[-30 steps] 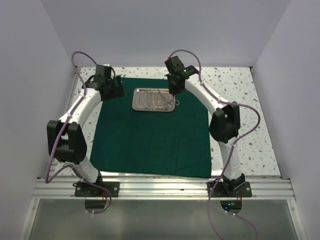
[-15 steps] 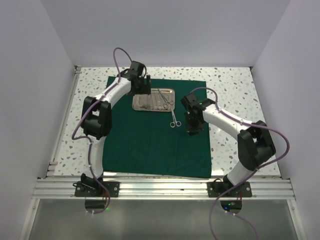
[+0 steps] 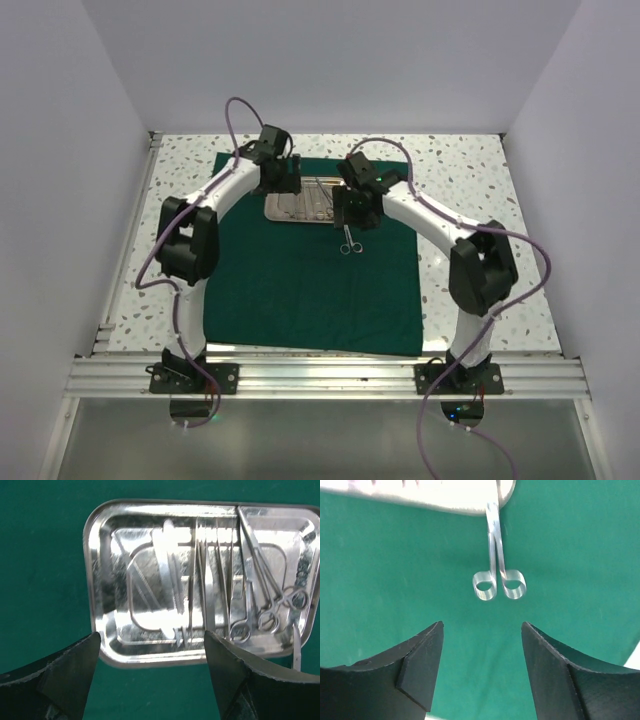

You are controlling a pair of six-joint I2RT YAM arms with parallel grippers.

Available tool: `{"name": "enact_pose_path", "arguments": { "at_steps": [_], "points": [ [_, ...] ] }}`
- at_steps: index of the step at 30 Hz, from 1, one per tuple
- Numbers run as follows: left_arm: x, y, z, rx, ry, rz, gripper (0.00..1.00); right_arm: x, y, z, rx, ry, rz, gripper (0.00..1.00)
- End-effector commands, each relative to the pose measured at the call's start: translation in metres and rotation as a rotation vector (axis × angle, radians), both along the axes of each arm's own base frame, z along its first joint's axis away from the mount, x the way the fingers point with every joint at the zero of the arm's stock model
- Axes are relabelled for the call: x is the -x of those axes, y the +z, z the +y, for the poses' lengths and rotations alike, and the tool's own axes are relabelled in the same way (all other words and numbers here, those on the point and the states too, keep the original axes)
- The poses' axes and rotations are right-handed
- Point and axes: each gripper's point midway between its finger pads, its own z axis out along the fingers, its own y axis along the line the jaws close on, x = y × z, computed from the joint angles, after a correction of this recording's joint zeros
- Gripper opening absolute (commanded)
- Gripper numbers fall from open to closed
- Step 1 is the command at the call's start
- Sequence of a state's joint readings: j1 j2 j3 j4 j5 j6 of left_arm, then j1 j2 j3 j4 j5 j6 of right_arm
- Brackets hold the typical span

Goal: Open and lay out the surgical kit
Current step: Pick up the medical item from the container.

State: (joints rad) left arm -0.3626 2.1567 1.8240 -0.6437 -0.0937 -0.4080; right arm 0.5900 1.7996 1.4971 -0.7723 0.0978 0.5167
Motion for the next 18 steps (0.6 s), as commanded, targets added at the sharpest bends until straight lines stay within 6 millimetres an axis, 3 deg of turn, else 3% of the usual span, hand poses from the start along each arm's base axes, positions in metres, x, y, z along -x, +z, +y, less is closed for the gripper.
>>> {"name": "enact_pose_path", "arguments": {
  "at_steps": [1,2,7,13,18],
  "points": [
    [0.011,0.056,0.008,0.015,0.015,-0.104,0.88,-0.035,-0.019,0.011,0.063,0.033,-0.033,0.66],
    [0.015,0.067,0.011,0.018,0.018,-0.123,0.89,-0.041,-0.025,0.011,0.079,0.031,-0.027,0.64],
    [0.036,0.069,0.023,0.000,0.031,-0.116,0.89,-0.064,-0.049,0.015,0.120,0.032,-0.004,0.58],
    [0.045,0.076,0.031,-0.014,0.040,-0.130,0.90,-0.074,-0.076,0.014,0.163,0.036,0.028,0.43],
    [0.040,0.080,0.032,-0.019,0.041,-0.137,0.90,-0.070,-0.081,0.011,0.174,0.045,0.055,0.11]
  ]
}}
